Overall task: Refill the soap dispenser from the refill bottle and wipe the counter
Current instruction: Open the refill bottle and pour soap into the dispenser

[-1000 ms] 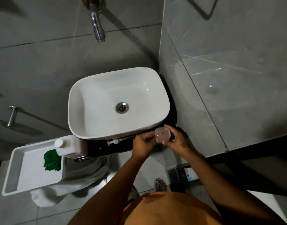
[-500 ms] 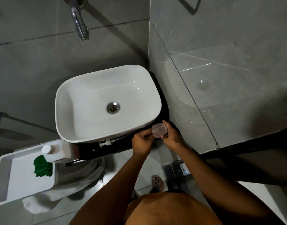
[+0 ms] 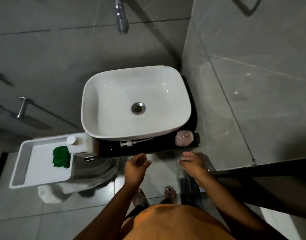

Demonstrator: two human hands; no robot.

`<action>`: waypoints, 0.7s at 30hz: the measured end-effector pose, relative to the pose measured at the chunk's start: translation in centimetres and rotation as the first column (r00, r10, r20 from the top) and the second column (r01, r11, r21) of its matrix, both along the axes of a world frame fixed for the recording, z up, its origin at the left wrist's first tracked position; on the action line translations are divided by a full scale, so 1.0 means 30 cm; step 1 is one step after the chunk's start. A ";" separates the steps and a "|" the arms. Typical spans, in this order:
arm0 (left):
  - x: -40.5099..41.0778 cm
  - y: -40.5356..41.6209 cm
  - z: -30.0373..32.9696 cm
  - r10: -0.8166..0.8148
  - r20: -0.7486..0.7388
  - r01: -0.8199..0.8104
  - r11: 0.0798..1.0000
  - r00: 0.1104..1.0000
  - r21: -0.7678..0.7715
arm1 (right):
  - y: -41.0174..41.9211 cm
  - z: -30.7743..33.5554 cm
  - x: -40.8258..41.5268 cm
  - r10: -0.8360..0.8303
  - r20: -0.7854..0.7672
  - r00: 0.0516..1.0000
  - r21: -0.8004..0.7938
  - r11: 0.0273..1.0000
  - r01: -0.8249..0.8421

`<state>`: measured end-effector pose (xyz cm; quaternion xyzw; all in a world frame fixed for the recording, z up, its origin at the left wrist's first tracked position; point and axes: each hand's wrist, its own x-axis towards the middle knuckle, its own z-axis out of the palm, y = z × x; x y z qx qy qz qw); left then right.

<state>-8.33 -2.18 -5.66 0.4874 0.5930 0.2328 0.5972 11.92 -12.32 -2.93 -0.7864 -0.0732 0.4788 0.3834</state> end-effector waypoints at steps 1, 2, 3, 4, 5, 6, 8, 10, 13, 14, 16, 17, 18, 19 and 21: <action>-0.077 0.002 0.000 0.055 -0.011 -0.055 0.998 0.998 -0.021 | 0.019 0.010 -0.044 0.015 -0.106 0.994 0.015 1.000 -0.013; -0.156 0.007 0.004 0.115 -0.022 -0.116 0.992 0.993 -0.045 | 0.049 0.022 -0.094 0.042 -0.200 0.979 0.041 0.999 -0.034; -0.234 0.018 0.015 0.170 -0.051 -0.173 0.983 0.984 -0.058 | 0.090 0.036 -0.147 0.073 -0.270 0.960 0.066 0.996 -0.057; -0.299 0.033 0.024 0.209 -0.082 -0.215 0.974 0.974 -0.067 | 0.134 0.051 -0.195 0.101 -0.320 0.942 0.091 0.993 -0.075; -0.369 0.055 0.038 0.243 -0.113 -0.251 0.966 0.963 -0.066 | 0.186 0.068 -0.248 0.137 -0.362 0.922 0.117 0.988 -0.101; -0.434 0.082 0.053 0.281 -0.124 -0.289 0.955 0.952 -0.059 | 0.242 0.084 -0.303 0.175 -0.394 0.902 0.141 0.982 -0.129; -0.546 0.159 0.109 0.335 -0.147 -0.340 0.940 0.931 -0.013 | 0.359 0.116 -0.418 0.246 -0.437 0.865 0.182 0.966 -0.183; -0.625 0.256 0.150 0.295 -0.216 -0.282 0.955 0.931 0.092 | 0.461 0.140 -0.518 0.281 -0.459 0.843 0.205 0.957 -0.207; -0.712 0.404 0.191 0.131 -0.297 -0.072 0.977 0.946 0.202 | 0.587 0.164 -0.648 0.309 -0.462 0.831 0.225 0.948 -0.227; -0.720 0.444 0.199 0.066 -0.295 -0.001 0.977 0.953 0.215 | 0.617 0.166 -0.675 0.311 -0.455 0.835 0.230 0.946 -0.227; -0.731 0.518 0.213 -0.061 -0.267 0.119 0.971 0.962 0.209 | 0.665 0.167 -0.725 0.313 -0.423 0.851 0.237 0.944 -0.229; -0.729 0.545 0.215 -0.111 -0.239 0.163 0.964 0.964 0.208 | 0.680 0.166 -0.742 0.317 -0.402 0.859 0.241 0.942 -0.235; -0.726 0.565 0.213 -0.150 -0.222 0.199 0.955 0.964 0.218 | 0.689 0.163 -0.754 0.323 -0.382 0.866 0.240 0.939 -0.245; -0.721 0.581 0.209 -0.180 -0.220 0.230 0.945 0.959 0.232 | 0.692 0.158 -0.761 0.328 -0.363 0.872 0.235 0.938 -0.255; -0.710 0.600 0.203 -0.212 -0.216 0.265 0.928 0.953 0.260 | 0.693 0.152 -0.767 0.338 -0.328 0.882 0.220 0.935 -0.277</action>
